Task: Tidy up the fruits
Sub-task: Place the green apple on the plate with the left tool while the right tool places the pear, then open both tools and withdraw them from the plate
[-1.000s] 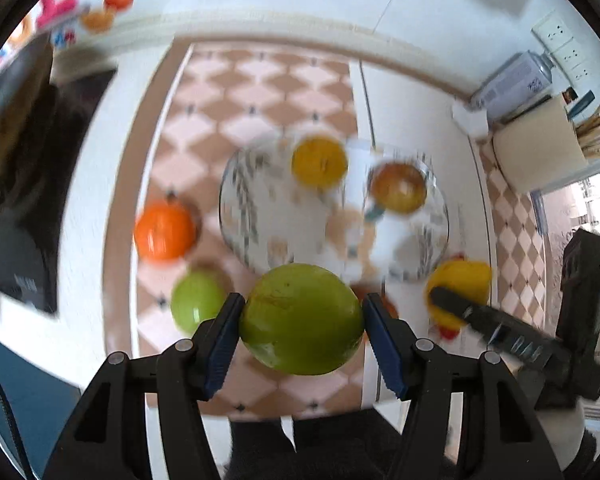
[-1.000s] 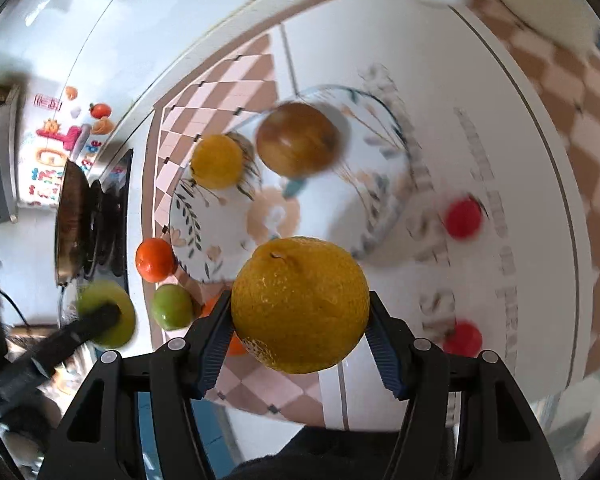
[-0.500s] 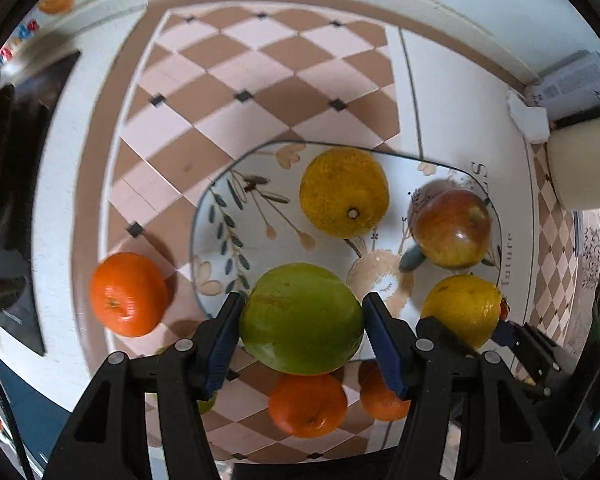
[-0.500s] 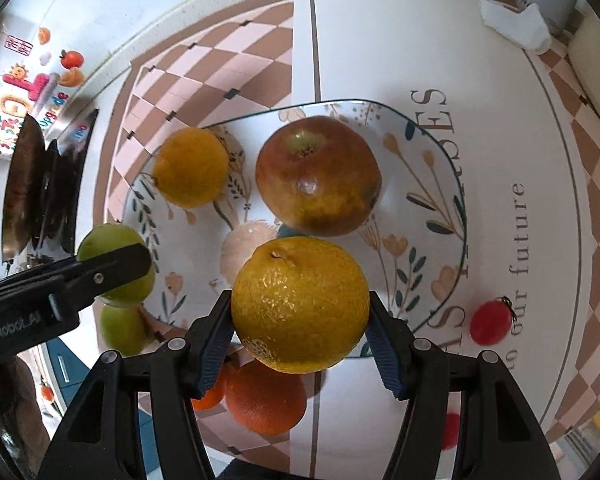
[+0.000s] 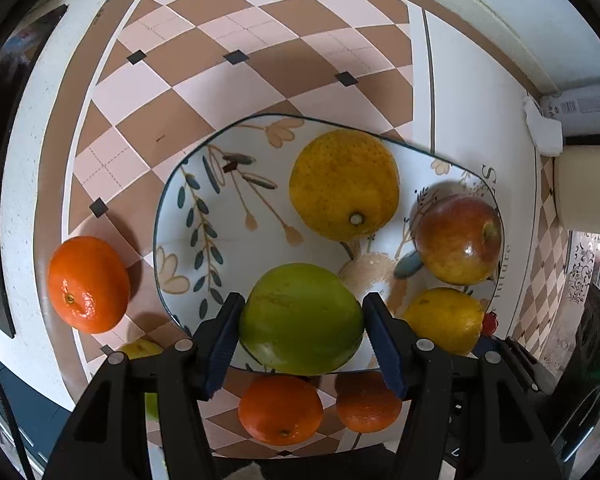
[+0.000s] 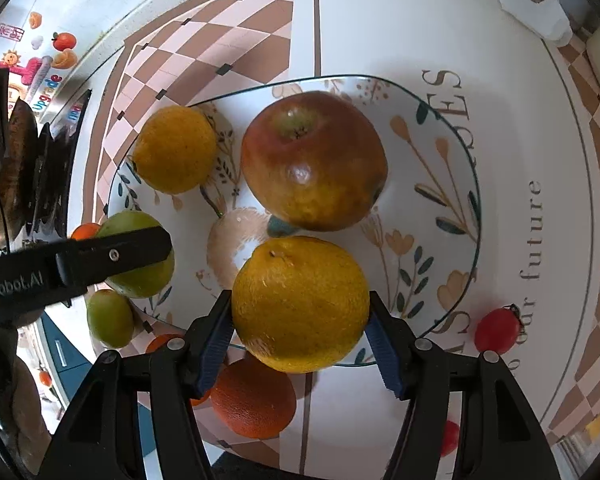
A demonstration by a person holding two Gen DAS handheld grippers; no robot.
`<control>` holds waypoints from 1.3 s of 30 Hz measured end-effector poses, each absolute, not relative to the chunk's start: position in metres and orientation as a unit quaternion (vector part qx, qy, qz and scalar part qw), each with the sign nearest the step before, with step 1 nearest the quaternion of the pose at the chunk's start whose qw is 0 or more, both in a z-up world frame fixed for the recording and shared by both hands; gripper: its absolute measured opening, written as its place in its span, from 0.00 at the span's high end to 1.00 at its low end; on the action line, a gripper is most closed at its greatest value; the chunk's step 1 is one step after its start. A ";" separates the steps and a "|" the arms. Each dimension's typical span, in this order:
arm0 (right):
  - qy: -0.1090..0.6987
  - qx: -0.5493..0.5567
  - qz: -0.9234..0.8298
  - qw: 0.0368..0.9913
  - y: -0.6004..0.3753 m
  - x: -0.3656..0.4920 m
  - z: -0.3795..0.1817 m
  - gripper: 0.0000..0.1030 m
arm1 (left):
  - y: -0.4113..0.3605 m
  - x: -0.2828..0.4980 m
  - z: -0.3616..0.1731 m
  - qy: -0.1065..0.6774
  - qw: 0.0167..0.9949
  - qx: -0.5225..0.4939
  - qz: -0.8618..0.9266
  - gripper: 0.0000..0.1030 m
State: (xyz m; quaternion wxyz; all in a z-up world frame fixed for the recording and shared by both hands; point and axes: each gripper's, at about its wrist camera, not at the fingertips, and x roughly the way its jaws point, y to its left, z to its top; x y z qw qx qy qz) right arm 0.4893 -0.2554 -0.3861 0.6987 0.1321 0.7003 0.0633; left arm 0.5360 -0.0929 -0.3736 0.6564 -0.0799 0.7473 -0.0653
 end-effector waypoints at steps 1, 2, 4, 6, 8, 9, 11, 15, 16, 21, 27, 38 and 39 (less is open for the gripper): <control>0.699 0.124 0.063 0.702 -0.256 0.489 -0.383 0.32 | -0.094 0.537 -0.371 0.744 0.661 -0.073 -0.066 0.43; 0.698 0.119 0.063 0.704 -0.254 0.490 -0.381 0.27 | -0.095 0.537 -0.367 0.740 0.667 -0.065 -0.065 0.41; 0.692 0.109 0.065 0.710 -0.251 0.490 -0.374 0.24 | -0.098 0.538 -0.362 0.736 0.672 -0.052 -0.067 0.20; 0.689 0.100 0.061 0.715 -0.250 0.490 -0.368 0.24 | -0.097 0.537 -0.355 0.732 0.677 -0.039 -0.068 0.16; 0.688 0.095 0.054 0.717 -0.253 0.489 -0.363 0.18 | -0.097 0.534 -0.347 0.725 0.686 -0.024 -0.065 0.16; 0.689 0.094 0.049 0.717 -0.254 0.489 -0.360 0.16 | -0.095 0.532 -0.344 0.720 0.691 -0.021 -0.063 0.16; 0.688 0.091 0.044 0.719 -0.255 0.486 -0.354 0.15 | -0.093 0.527 -0.334 0.709 0.702 -0.021 -0.061 0.16; 0.674 0.060 0.029 0.736 -0.257 0.474 -0.336 0.15 | -0.082 0.511 -0.313 0.680 0.732 0.002 -0.036 0.16; 0.671 0.058 0.026 0.739 -0.257 0.471 -0.333 0.15 | -0.080 0.504 -0.306 0.673 0.739 0.008 -0.030 0.16; 0.649 0.051 0.017 0.759 -0.255 0.452 -0.304 0.15 | -0.072 0.481 -0.281 0.651 0.759 0.013 -0.026 0.16; 0.621 0.056 0.009 0.782 -0.250 0.430 -0.264 0.15 | -0.071 0.454 -0.248 0.623 0.781 0.016 -0.032 0.16; 0.581 0.070 0.006 0.811 -0.244 0.382 -0.203 0.15 | -0.070 0.411 -0.196 0.585 0.809 0.018 -0.053 0.16; 0.577 0.072 0.006 0.814 -0.243 0.377 -0.198 0.15 | -0.069 0.407 -0.193 0.585 0.809 0.015 -0.053 0.16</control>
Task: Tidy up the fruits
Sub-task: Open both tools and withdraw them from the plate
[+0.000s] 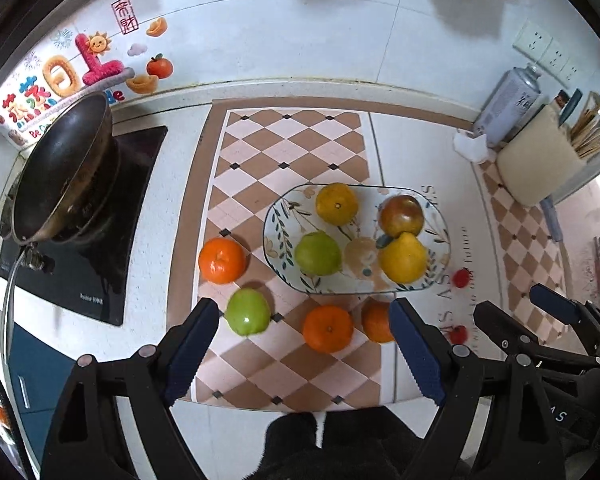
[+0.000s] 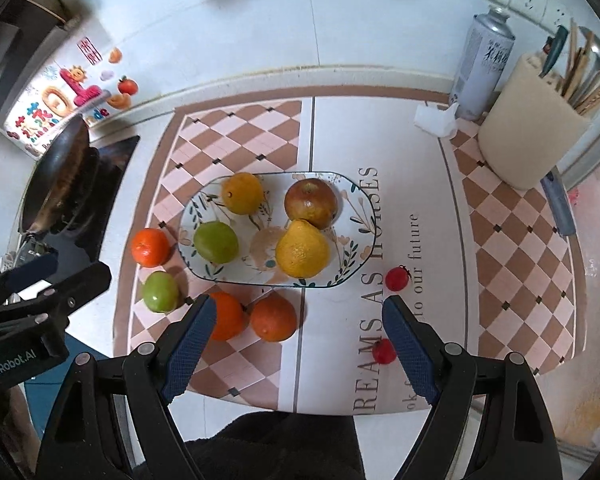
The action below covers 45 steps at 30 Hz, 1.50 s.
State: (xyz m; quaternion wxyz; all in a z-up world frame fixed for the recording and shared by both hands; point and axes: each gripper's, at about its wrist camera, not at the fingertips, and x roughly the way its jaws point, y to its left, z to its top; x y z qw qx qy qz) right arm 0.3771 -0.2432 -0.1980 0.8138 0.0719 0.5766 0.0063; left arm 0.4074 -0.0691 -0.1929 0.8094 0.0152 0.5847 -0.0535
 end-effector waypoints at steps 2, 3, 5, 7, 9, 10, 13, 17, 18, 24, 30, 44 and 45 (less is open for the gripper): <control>0.571 0.076 0.006 0.817 -0.243 0.370 -0.190 0.15 | -0.067 0.400 -0.185 0.581 0.812 0.008 -0.058 0.16; 0.568 0.077 0.005 0.820 -0.243 0.366 -0.185 0.15 | -0.067 0.396 -0.180 0.577 0.814 0.008 -0.060 0.16; 0.561 0.081 0.004 0.824 -0.242 0.359 -0.175 0.15 | -0.066 0.391 -0.174 0.571 0.818 0.012 -0.062 0.16; 0.555 0.082 0.003 0.828 -0.243 0.354 -0.166 0.15 | -0.066 0.386 -0.168 0.565 0.822 0.015 -0.065 0.16; 0.547 0.083 0.002 0.833 -0.243 0.347 -0.157 0.15 | -0.066 0.381 -0.163 0.560 0.825 0.017 -0.067 0.16; 0.544 0.084 0.003 0.835 -0.243 0.344 -0.152 0.15 | -0.066 0.379 -0.160 0.558 0.827 0.017 -0.068 0.16; 0.537 0.087 0.004 0.839 -0.242 0.339 -0.142 0.15 | -0.065 0.376 -0.154 0.554 0.830 0.014 -0.071 0.16; 0.531 0.094 0.006 0.842 -0.243 0.336 -0.136 0.15 | -0.062 0.376 -0.153 0.553 0.830 0.009 -0.074 0.16; 0.530 0.095 0.005 0.843 -0.244 0.336 -0.135 0.15 | -0.062 0.376 -0.154 0.555 0.828 0.007 -0.075 0.16; 0.548 0.109 0.004 0.830 -0.248 0.342 -0.150 0.15 | -0.061 0.380 -0.163 0.567 0.821 -0.001 -0.073 0.16; 0.577 0.117 0.018 0.808 -0.247 0.354 -0.186 0.15 | -0.059 0.392 -0.188 0.592 0.803 0.001 -0.070 0.09; 0.676 0.139 0.064 0.721 -0.223 0.403 -0.346 0.18 | -0.048 0.415 -0.298 0.697 0.714 -0.041 -0.050 0.09; 0.682 0.140 0.065 0.715 -0.222 0.406 -0.356 0.19 | -0.048 0.416 -0.302 0.701 0.710 -0.044 -0.047 0.09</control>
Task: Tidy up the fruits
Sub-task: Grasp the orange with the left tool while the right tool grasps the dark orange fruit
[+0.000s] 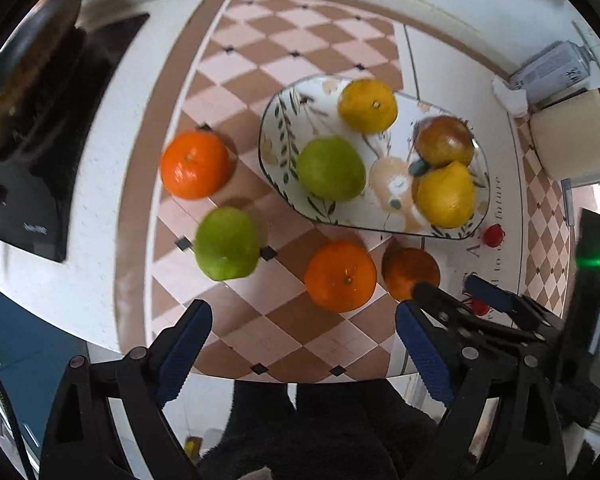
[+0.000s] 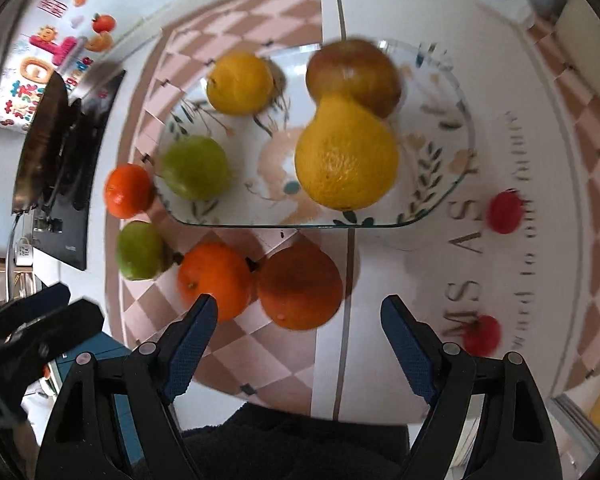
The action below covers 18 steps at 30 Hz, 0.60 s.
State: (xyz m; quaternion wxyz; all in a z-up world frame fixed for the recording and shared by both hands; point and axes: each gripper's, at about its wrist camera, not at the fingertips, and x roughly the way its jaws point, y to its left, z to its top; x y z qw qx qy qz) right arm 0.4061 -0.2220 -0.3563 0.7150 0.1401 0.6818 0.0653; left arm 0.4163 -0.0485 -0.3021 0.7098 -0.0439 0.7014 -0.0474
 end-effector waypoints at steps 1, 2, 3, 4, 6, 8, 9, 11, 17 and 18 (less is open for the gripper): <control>0.688 0.140 0.068 0.709 -0.220 0.408 -0.366 0.24 | -0.049 0.417 -0.305 0.704 0.707 -0.046 -0.046 0.09; 0.691 0.142 0.071 0.705 -0.219 0.410 -0.372 0.29 | -0.050 0.418 -0.308 0.707 0.705 -0.048 -0.046 0.09; 0.694 0.147 0.075 0.701 -0.218 0.412 -0.380 0.32 | -0.050 0.419 -0.311 0.709 0.702 -0.050 -0.044 0.09; 0.699 0.153 0.079 0.695 -0.218 0.413 -0.387 0.40 | -0.050 0.420 -0.313 0.710 0.701 -0.053 -0.041 0.09; 0.699 0.163 0.086 0.691 -0.219 0.412 -0.395 0.44 | -0.052 0.422 -0.316 0.712 0.698 -0.058 -0.040 0.09; 0.697 0.157 0.083 0.695 -0.221 0.408 -0.395 0.44 | -0.054 0.424 -0.319 0.710 0.702 -0.052 -0.031 0.09; 0.697 0.144 0.076 0.698 -0.224 0.405 -0.394 0.44 | -0.056 0.425 -0.320 0.710 0.702 -0.049 -0.033 0.09; 0.697 0.143 0.067 0.700 -0.232 0.399 -0.390 0.44 | -0.064 0.426 -0.327 0.711 0.701 -0.037 -0.042 0.09; 0.696 0.162 0.043 0.698 -0.269 0.381 -0.386 0.44 | -0.095 0.428 -0.358 0.723 0.687 0.017 -0.065 0.09; 0.696 0.167 0.040 0.697 -0.273 0.380 -0.386 0.44 | -0.100 0.429 -0.363 0.725 0.685 0.023 -0.067 0.09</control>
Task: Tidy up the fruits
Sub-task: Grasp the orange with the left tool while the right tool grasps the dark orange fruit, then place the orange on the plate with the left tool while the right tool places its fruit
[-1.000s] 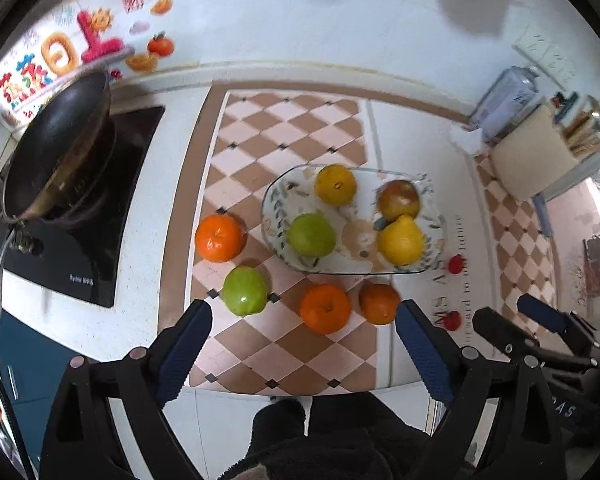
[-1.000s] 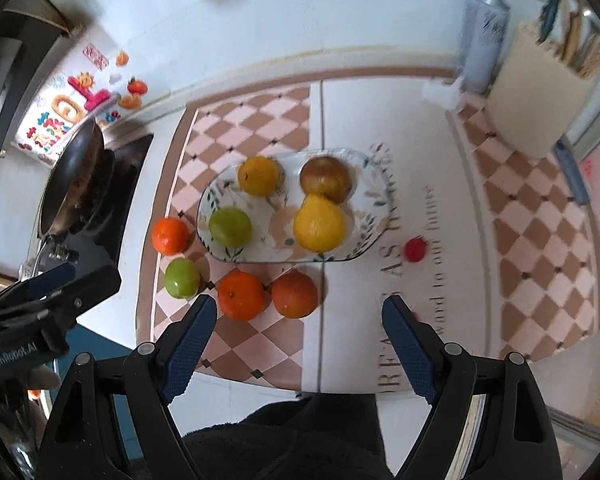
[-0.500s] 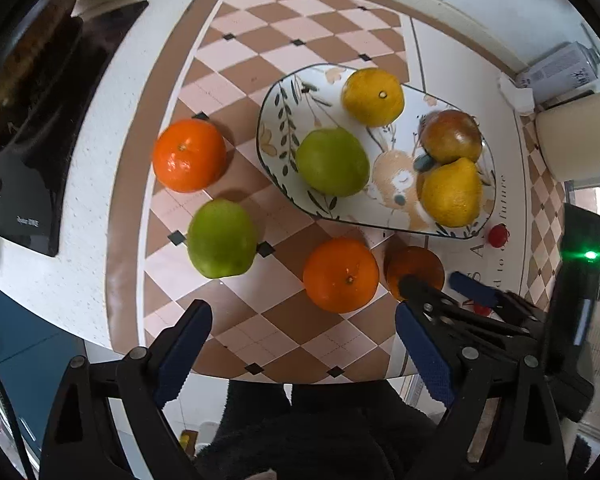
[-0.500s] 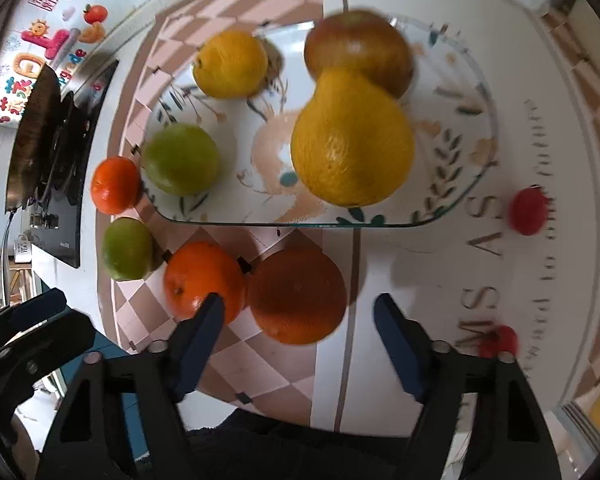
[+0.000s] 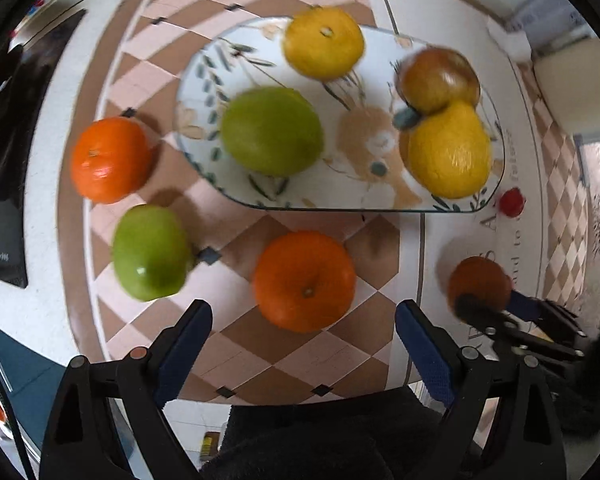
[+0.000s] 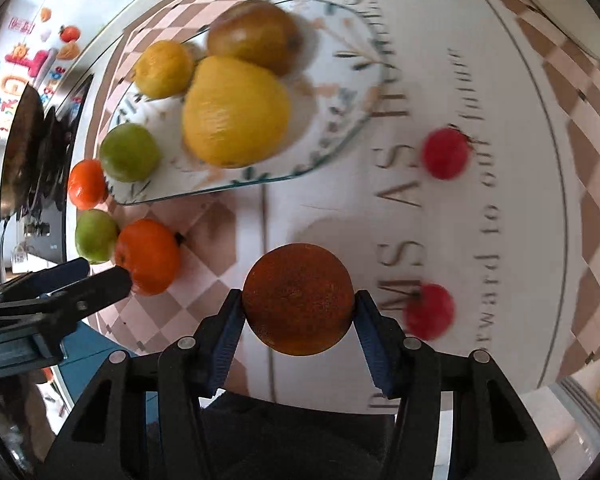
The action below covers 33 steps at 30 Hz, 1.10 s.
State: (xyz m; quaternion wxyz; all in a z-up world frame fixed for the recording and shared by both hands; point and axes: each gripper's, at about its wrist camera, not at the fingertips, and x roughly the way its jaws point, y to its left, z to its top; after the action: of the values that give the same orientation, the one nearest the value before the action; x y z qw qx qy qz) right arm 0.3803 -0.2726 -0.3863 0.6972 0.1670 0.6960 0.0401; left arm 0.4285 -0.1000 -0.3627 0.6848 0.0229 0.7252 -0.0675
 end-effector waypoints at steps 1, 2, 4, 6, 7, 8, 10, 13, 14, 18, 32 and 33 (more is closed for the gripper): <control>0.696 0.174 0.037 0.696 -0.276 0.379 -0.387 0.44 | -0.103 0.429 -0.366 0.726 0.684 0.027 -0.069 0.09; 0.695 0.181 0.033 0.695 -0.280 0.379 -0.388 0.44 | -0.107 0.430 -0.370 0.727 0.682 0.034 -0.071 0.09; 0.694 0.188 0.029 0.694 -0.284 0.379 -0.389 0.44 | -0.115 0.431 -0.376 0.725 0.683 0.051 -0.074 0.09; 0.692 0.194 0.026 0.694 -0.285 0.377 -0.390 0.44 | -0.121 0.433 -0.384 0.724 0.682 0.069 -0.074 0.15; 0.693 0.196 0.027 0.694 -0.286 0.377 -0.390 0.44 | -0.124 0.434 -0.389 0.726 0.679 0.079 -0.072 0.24; 0.693 0.199 0.027 0.693 -0.283 0.378 -0.392 0.44 | -0.125 0.435 -0.392 0.726 0.679 0.087 -0.069 0.24; 0.694 0.201 0.028 0.690 -0.284 0.377 -0.395 0.44 | -0.125 0.436 -0.398 0.721 0.683 0.101 -0.062 0.37; 0.693 0.205 0.028 0.690 -0.289 0.374 -0.395 0.44 | -0.121 0.434 -0.397 0.712 0.692 0.097 -0.065 0.41; 0.694 0.206 0.029 0.690 -0.290 0.374 -0.395 0.44 | -0.119 0.432 -0.397 0.714 0.691 0.091 -0.066 0.41; 0.694 0.213 0.032 0.687 -0.296 0.372 -0.395 0.43 | -0.119 0.416 -0.401 0.722 0.683 0.078 -0.075 0.41; 0.700 0.224 0.039 0.677 -0.296 0.377 -0.401 0.43 | -0.130 0.405 -0.394 0.708 0.699 0.077 -0.069 0.41; 0.700 0.220 0.039 0.678 -0.294 0.378 -0.400 0.43 | -0.129 0.405 -0.393 0.708 0.699 0.074 -0.068 0.41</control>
State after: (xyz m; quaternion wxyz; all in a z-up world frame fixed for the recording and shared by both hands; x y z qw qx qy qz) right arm 0.3777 -0.2938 -0.4002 0.6785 0.2201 0.6997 0.0394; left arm 0.4047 -0.1294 -0.3932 0.6993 0.0736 0.7078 -0.0682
